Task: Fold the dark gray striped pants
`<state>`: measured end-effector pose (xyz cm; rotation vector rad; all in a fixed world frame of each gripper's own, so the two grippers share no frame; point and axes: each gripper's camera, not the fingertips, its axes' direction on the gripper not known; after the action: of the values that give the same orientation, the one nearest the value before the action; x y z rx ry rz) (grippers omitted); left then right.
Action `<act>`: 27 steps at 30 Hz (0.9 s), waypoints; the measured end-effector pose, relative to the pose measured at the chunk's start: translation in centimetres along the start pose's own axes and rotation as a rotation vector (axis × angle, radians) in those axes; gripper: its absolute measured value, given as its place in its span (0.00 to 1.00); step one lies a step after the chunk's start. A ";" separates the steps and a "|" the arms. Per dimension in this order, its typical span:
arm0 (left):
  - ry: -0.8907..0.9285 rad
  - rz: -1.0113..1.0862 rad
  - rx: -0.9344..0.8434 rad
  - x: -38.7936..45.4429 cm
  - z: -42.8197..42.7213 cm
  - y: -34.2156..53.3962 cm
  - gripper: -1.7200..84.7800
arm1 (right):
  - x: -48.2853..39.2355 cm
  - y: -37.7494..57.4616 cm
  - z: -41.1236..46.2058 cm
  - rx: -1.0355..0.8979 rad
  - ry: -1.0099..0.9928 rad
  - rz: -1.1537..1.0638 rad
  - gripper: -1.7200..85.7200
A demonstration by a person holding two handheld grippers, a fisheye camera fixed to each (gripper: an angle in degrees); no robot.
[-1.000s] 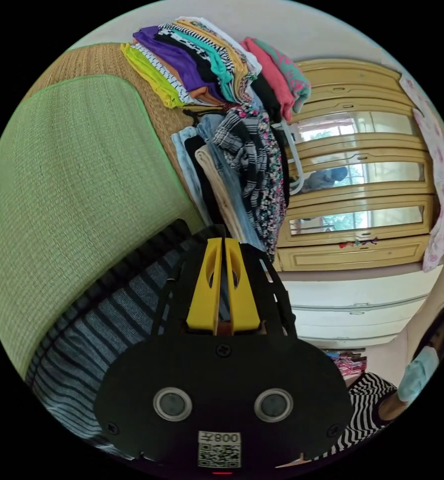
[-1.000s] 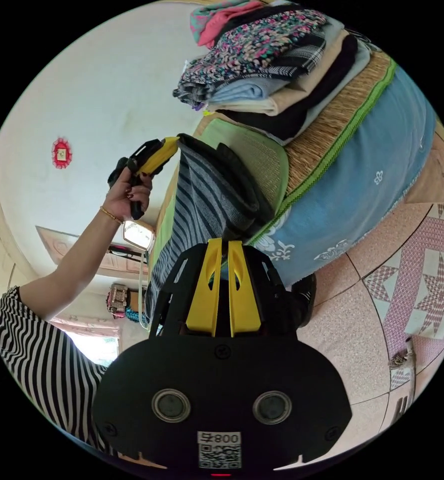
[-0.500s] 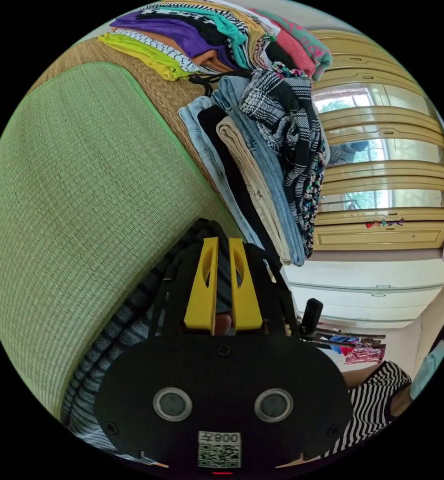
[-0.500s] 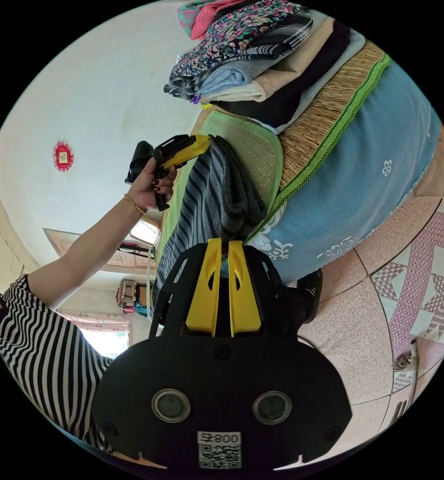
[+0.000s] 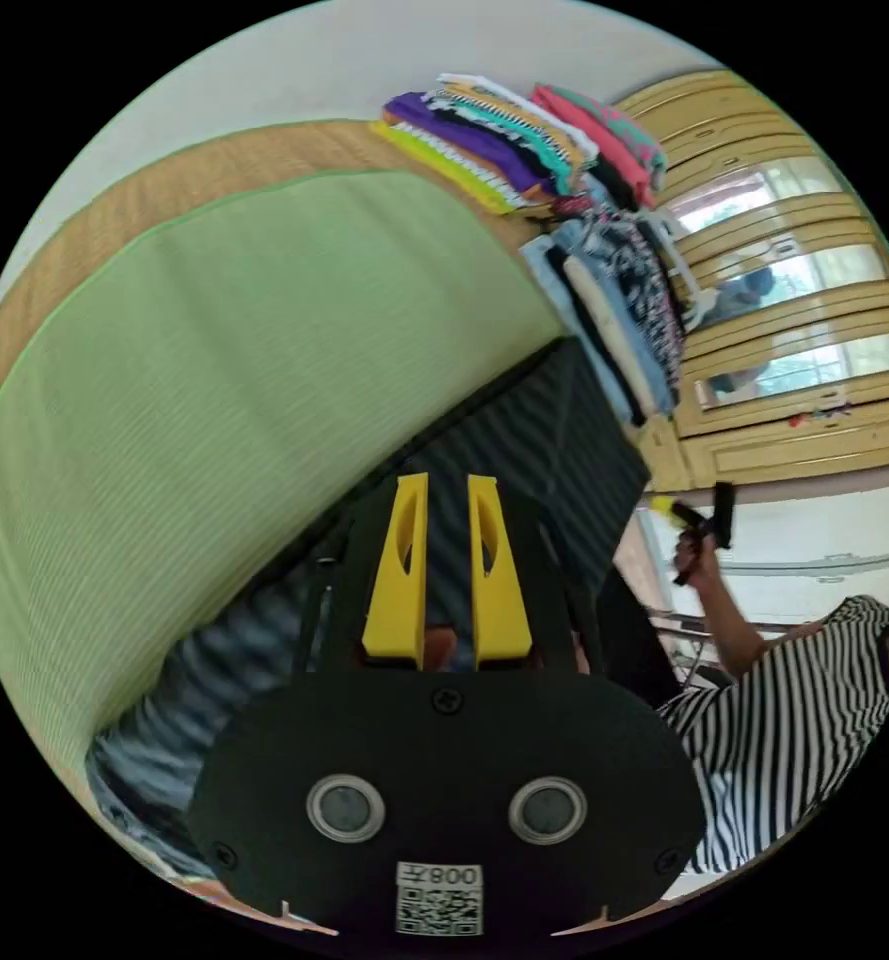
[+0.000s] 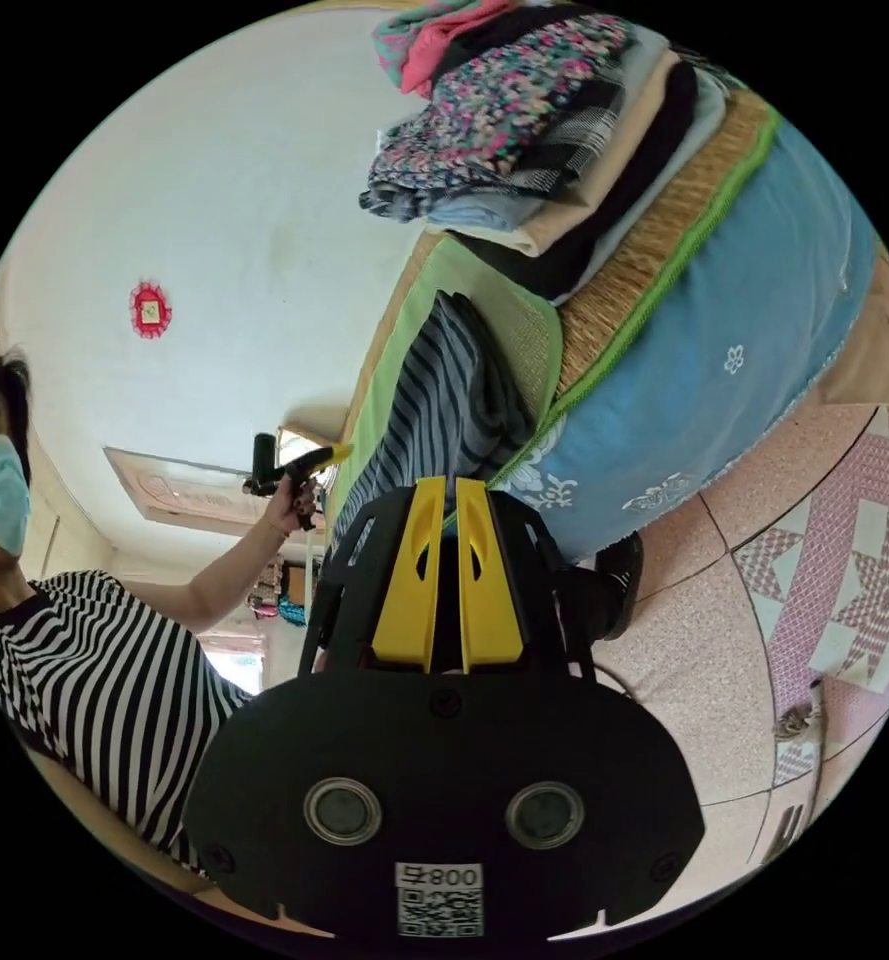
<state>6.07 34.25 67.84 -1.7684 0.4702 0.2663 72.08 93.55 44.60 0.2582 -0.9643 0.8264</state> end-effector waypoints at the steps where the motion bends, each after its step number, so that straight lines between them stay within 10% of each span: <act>1: -0.061 -0.017 -0.019 -0.5 -0.1 1.3 0.11 | -1.5 -0.6 0.8 -0.009 0.016 -0.044 0.05; 14: -0.401 0.107 -0.038 1.1 0.2 5.6 0.13 | -20.5 -10.4 29.3 -0.415 0.426 -0.717 0.09; 27: -0.292 0.064 0.118 -0.9 -2.7 12.0 0.04 | -22.2 -10.7 42.0 -0.489 0.586 -0.696 0.02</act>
<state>-0.28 29.48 58.38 -1.5694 0.3251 0.5229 46.94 52.47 52.14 -0.0808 -0.4382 -0.0037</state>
